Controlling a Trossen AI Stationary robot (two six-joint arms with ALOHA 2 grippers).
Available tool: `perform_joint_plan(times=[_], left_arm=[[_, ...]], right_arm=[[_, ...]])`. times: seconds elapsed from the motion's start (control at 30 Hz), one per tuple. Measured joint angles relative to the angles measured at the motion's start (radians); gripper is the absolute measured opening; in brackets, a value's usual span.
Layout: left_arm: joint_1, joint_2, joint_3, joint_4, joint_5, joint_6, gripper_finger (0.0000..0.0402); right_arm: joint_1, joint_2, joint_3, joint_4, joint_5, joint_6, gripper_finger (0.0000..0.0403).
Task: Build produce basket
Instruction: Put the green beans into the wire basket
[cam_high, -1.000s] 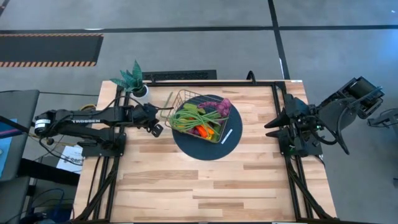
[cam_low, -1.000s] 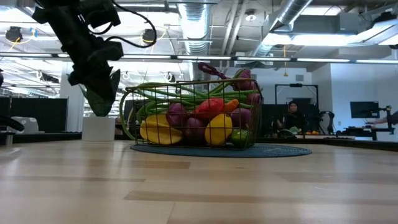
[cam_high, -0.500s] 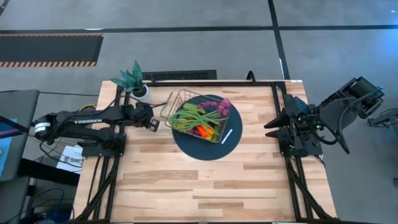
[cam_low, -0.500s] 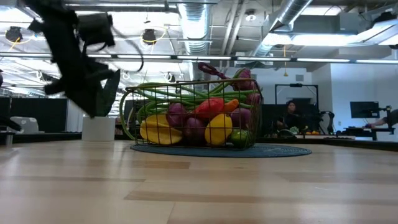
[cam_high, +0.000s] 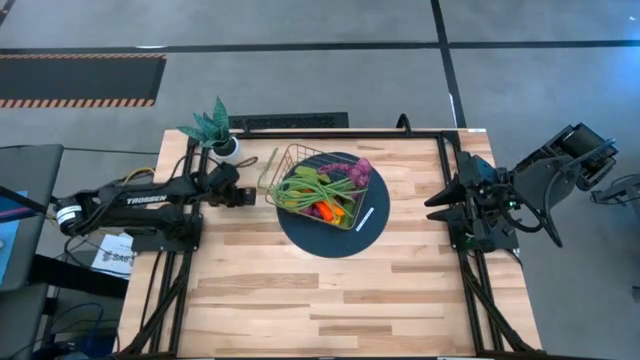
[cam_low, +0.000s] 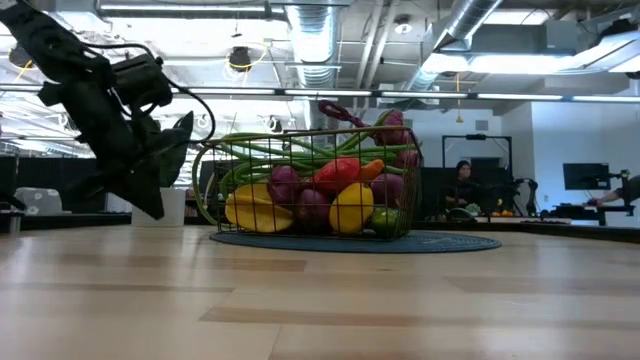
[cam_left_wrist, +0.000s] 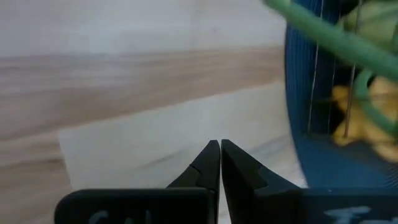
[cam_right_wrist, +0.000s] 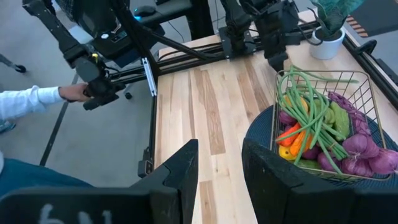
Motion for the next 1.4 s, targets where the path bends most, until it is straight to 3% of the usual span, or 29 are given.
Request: perform_joint_plan(times=[0.27,0.47,0.63,0.87,1.03,1.17,1.4], left_arm=[[0.16,0.0,0.0,0.186,0.11,-0.056,0.0],[0.165,0.0,0.0,0.304,0.21,0.014,0.0],[0.157,0.0,0.0,0.322,0.217,0.049,0.002],[0.184,0.0,0.0,0.342,0.17,0.007,0.0086],[0.205,0.001,0.0,0.349,0.23,-0.027,0.0124],[0.206,0.004,0.0,0.349,0.266,-0.053,0.0137],[0.214,0.004,0.0,0.418,0.189,-0.084,0.014]], right_arm=[[0.0,0.0,0.0,-0.001,0.0,-0.014,0.0143],[0.0,0.0,0.0,-0.002,-0.002,-0.028,0.0143],[0.0,0.0,0.0,-0.001,-0.002,-0.028,0.0143],[-0.006,0.01,0.0,0.0,-0.002,-0.028,0.0143],[-0.013,0.032,0.0,-0.001,-0.002,-0.028,0.014],[-0.013,0.049,0.0,-0.002,-0.003,-0.033,0.0132],[-0.011,0.061,0.0,-0.006,-0.004,-0.028,0.0123]])
